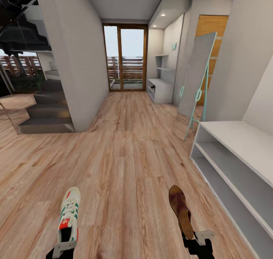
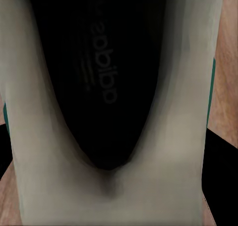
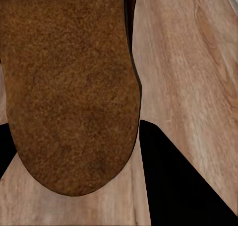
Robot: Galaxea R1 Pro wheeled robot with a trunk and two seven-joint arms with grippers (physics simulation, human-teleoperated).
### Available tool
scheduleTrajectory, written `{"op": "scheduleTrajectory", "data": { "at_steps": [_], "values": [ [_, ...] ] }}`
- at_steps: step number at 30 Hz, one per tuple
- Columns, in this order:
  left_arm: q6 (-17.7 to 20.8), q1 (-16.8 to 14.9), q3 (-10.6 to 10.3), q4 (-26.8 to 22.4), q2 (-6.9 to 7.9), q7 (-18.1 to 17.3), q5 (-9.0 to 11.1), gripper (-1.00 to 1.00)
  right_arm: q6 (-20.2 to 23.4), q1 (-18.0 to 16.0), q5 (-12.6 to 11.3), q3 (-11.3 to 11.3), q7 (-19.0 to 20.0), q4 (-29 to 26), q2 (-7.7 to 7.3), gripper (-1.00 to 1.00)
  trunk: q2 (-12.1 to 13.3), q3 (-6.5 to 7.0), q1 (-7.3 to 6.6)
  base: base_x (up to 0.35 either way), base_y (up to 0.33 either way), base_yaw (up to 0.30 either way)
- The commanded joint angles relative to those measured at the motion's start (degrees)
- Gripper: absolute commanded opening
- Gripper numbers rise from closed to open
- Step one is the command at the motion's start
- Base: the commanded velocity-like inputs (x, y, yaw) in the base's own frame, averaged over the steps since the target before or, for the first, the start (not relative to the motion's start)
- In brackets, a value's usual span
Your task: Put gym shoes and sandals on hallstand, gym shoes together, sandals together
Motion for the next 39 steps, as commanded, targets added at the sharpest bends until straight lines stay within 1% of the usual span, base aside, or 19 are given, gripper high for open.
{"op": "scheduleTrajectory", "data": {
  "at_steps": [1,17,39],
  "values": [
    [-0.22,-0.07,0.50,0.03,-0.04,-0.42,-0.40,-1.00,-0.13,-0.04,0.33,-0.55,0.33,0.03,0.00,-1.00,-0.02,-0.05,0.02,0.335,0.000,0.000],
    [-0.22,-0.07,0.36,0.08,0.01,-0.50,-0.64,-1.00,-0.12,-0.04,0.29,-0.55,0.36,0.03,0.00,-1.00,-0.02,-0.05,0.02,0.335,0.000,0.000],
    [-0.22,-0.08,0.50,0.08,0.08,-0.49,-0.25,-1.00,-0.12,-0.04,0.28,-0.55,0.31,-0.05,0.09,-1.00,-0.02,-0.05,0.02,0.336,0.000,0.000]
  ]
}}
